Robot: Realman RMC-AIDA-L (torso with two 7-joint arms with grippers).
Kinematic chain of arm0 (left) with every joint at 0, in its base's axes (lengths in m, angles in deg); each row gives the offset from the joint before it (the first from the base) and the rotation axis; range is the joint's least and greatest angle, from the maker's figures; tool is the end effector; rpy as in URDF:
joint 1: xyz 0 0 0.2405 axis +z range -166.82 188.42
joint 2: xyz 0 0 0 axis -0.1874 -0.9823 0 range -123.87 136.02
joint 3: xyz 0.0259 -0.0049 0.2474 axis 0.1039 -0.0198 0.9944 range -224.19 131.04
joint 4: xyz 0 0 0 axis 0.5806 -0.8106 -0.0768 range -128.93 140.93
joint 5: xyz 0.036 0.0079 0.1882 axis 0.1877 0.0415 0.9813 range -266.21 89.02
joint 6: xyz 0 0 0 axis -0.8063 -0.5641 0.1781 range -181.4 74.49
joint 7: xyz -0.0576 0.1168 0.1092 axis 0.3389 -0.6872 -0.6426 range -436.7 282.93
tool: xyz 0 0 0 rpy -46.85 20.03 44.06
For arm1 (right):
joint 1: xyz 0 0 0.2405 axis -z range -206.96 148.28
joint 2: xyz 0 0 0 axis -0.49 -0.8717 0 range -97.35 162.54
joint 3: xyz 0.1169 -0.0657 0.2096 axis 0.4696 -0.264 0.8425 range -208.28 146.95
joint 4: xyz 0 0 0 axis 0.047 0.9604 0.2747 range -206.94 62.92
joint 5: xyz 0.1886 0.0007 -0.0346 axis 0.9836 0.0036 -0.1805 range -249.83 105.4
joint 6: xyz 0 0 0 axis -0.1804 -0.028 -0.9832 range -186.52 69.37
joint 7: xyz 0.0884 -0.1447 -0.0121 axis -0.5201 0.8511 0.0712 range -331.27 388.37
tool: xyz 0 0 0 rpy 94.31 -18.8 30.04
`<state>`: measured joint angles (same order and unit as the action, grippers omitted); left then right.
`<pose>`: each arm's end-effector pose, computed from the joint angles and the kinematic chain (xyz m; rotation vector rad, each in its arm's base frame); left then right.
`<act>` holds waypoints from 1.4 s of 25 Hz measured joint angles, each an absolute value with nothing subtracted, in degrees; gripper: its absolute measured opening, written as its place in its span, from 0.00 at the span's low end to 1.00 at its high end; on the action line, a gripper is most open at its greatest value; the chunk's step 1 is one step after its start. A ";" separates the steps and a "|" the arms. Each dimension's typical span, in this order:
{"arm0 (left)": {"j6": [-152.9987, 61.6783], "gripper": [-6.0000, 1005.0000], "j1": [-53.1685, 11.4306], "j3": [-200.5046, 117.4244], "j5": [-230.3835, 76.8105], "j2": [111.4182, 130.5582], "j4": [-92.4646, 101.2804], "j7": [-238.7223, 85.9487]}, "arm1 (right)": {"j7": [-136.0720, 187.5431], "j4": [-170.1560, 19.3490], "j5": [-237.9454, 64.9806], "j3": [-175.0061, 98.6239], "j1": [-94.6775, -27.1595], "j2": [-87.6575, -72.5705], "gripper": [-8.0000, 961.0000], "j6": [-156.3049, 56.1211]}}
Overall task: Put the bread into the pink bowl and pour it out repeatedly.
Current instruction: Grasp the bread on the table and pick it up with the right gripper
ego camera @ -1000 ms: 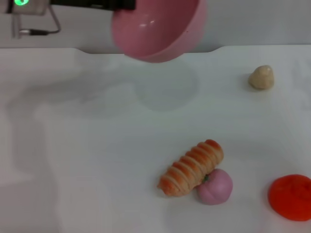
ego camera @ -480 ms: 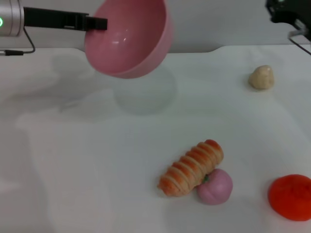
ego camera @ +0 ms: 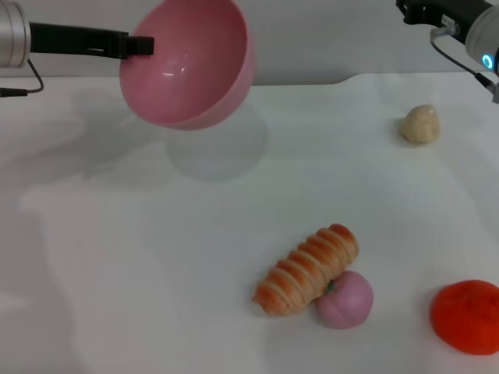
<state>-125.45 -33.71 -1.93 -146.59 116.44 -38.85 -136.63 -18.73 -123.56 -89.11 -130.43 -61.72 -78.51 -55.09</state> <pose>-0.1950 0.4384 0.0568 -2.4023 -1.0171 -0.4603 0.1988 0.4629 0.0241 -1.8390 0.6964 0.5147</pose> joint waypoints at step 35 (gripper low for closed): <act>-119.26 0.04 -32.81 -1.84 -146.33 117.99 -36.90 -142.13 | -61.72 -124.69 -135.09 -116.63 -64.50 -77.27 0.37 1.57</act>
<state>-119.26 -32.81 -1.84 -146.33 117.99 -36.90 -142.13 -61.72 -124.69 -135.09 -116.63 -64.50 -77.27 1.57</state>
